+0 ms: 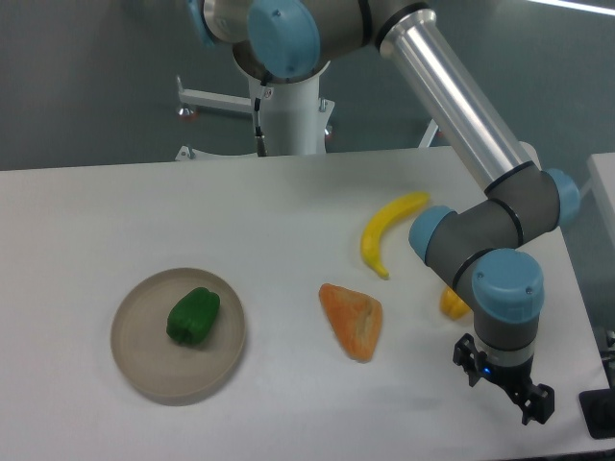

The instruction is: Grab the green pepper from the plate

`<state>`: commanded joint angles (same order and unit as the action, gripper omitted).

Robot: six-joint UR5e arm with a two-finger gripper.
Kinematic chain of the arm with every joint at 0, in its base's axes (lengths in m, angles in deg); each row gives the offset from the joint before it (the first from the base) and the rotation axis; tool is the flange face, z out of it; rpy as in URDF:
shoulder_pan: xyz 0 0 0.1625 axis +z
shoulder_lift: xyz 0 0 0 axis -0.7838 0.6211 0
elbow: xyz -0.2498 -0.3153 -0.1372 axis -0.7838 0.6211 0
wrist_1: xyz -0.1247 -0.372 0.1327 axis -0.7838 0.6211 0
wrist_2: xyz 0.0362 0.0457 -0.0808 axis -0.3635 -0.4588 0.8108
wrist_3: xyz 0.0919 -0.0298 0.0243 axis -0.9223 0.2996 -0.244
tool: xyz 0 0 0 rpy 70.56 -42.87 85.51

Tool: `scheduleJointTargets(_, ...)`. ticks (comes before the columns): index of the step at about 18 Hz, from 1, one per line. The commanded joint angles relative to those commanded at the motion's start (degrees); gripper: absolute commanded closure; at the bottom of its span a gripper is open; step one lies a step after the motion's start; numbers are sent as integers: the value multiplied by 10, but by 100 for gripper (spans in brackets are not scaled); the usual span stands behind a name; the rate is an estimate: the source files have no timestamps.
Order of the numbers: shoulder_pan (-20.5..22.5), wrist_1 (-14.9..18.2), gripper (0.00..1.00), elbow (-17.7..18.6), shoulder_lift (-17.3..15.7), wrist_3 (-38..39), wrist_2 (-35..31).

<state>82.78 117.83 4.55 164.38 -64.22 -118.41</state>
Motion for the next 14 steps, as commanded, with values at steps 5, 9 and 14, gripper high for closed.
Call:
scheduleJointTargets(5, 0, 1, 0, 4, -2, 3, 0)
scheduleJointTargets(9, -8, 1, 0, 11, -9, 7, 0)
scheduleJointTargets(14, -22, 5, 0, 55, -52, 19, 2)
